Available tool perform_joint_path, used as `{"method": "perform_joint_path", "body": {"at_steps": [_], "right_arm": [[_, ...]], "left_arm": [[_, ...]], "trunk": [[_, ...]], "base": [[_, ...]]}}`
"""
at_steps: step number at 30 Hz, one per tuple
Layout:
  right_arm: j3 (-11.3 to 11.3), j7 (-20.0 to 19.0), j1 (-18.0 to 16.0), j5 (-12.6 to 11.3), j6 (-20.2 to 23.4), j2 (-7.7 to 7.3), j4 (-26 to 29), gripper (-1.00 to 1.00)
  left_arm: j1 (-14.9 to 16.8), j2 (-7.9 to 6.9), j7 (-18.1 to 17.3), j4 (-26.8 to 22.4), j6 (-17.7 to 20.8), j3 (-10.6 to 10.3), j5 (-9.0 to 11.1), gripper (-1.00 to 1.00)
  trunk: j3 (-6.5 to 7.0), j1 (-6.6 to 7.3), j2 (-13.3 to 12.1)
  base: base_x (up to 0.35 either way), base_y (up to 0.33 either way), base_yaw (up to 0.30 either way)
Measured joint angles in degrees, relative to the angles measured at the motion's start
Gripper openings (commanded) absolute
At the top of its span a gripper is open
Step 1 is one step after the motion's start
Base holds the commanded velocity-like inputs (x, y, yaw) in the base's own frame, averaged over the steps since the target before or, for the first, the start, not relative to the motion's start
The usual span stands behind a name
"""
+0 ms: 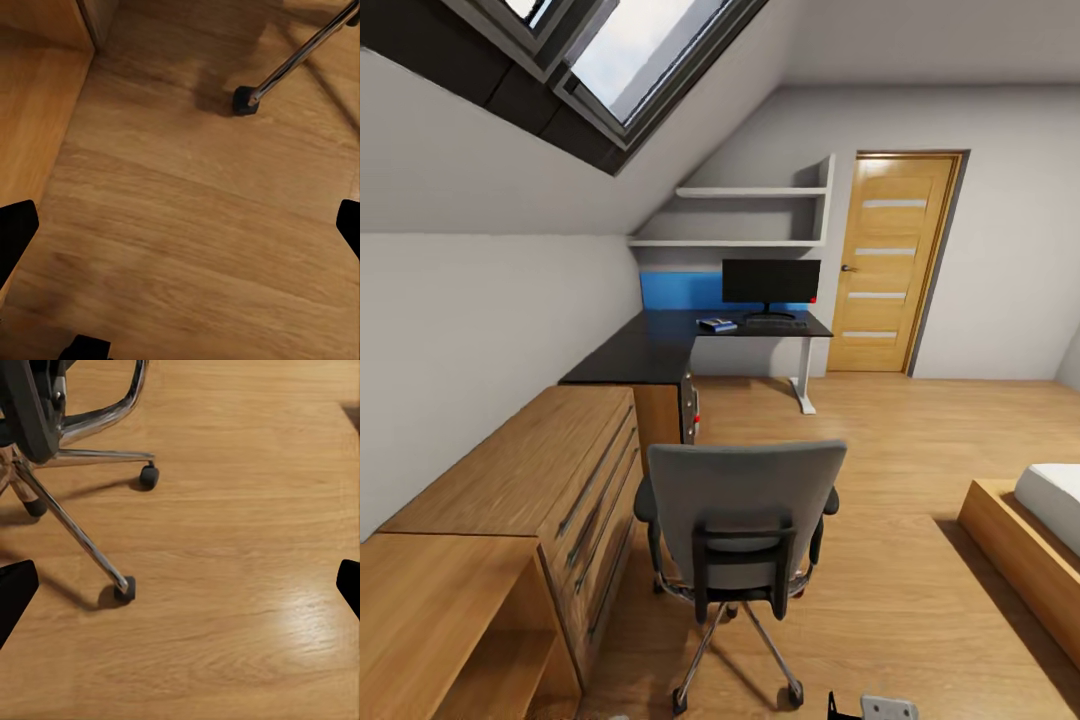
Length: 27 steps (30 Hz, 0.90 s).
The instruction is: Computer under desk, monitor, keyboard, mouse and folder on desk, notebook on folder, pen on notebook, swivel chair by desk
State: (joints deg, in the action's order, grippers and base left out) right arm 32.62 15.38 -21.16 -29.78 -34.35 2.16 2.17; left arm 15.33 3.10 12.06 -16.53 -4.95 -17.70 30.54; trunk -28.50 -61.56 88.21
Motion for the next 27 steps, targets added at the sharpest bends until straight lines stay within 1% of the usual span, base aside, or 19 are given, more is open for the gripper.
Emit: {"method": "perform_joint_path", "body": {"at_steps": [10, 11, 12, 13, 15, 17, 19, 20, 21, 23, 26, 27], "right_arm": [[0.0, 0.0, 0.0, 0.0, -0.1, -0.28, -0.1, 1.0], [-0.1, 0.0, 0.0, 0.0, -0.1, -0.62, -0.1, 1.0], [-0.4, 0.0, 0.0, -0.4, -0.2, -3.27, 0.1, 1.0], [-0.3, 0.0, -0.1, -0.3, -0.2, -3.65, 0.2, 1.0], [-0.3, 0.0, -0.1, -0.3, -0.2, -3.74, 0.3, 1.0], [-0.3, 0.0, -0.1, -0.2, -0.2, -3.9, 0.5, 1.0], [-0.3, 0.0, -0.1, -0.2, -0.7, -4.43, 1.0, 1.0], [-0.3, 0.0, -0.2, -0.2, -1.6, -4.81, 1.7, 1.0], [-0.3, -0.1, -0.2, -0.3, -2.2, -5.02, 2.1, 1.0], [-0.4, 0.0, -0.2, -0.3, -5.0, -5.86, 3.4, 1.0], [-0.3, 0.3, -0.7, -0.3, -5.8, -6.51, 4.1, 1.0], [-0.3, 0.5, -1.8, -0.4, -5.4, -6.72, 4.4, 1.0]], "left_arm": [[0.0, 0.0, -0.1, 0.1, 0.2, -0.1, 0.0, 1.0], [0.0, 0.0, -0.1, 0.0, 0.2, -0.2, 0.1, 1.0], [0.0, 1.32, -0.1, -2.6, 0.6, -0.3, -0.1, 1.0], [0.0, 1.46, -0.1, -3.2, 0.6, -0.2, -0.1, 1.0], [0.1, 1.49, 0.0, -4.1, 0.9, -0.2, -0.1, 1.0], [0.5, 1.49, 0.0, -5.7, 2.9, -0.2, 0.0, 1.0], [1.6, 1.52, 0.0, -6.7, 5.5, -0.2, 0.1, 1.0], [2.5, 1.53, 0.0, -7.0, 6.6, -0.2, 0.1, 1.0], [3.0, 1.53, 0.0, -7.1, 7.2, -0.2, 0.1, 1.0], [5.3, 1.57, 0.0, -7.3, 8.7, -0.2, 0.0, 1.0], [7.6, 1.77, 0.0, -7.4, 9.6, -0.2, 0.1, 1.0], [8.8, 1.84, 0.0, -7.5, 10.4, -0.2, 0.2, 1.0]], "trunk": [[-1.8, -2.2, 4.0], [-1.98, -2.42, 4.4], [-2.15, -2.64, 4.8], [-2.33, -2.86, 5.2], [-2.69, -3.3, 6.0], [-3.05, -3.73, 6.8], [-3.41, -4.17, 7.6], [-3.58, -4.39, 8.0], [-3.77, -4.61, 8.4], [-4.12, -5.05, 9.2], [-4.66, -5.71, 10.4], [-4.83, -5.93, 10.8]], "base": [[0.0, 0.0, 0.012], [0.0, 0.0, 0.0], [0.0, 0.0, 0.0], [0.0, 0.0, 0.0], [0.0, 0.0, 0.0], [0.0, 0.0, 0.0], [0.0, 0.0, 0.0], [0.0, 0.0, 0.0], [0.0, 0.0, 0.0], [0.0, 0.0, 0.0], [0.0, 0.0, 0.0], [0.0, 0.0, 0.0]]}}
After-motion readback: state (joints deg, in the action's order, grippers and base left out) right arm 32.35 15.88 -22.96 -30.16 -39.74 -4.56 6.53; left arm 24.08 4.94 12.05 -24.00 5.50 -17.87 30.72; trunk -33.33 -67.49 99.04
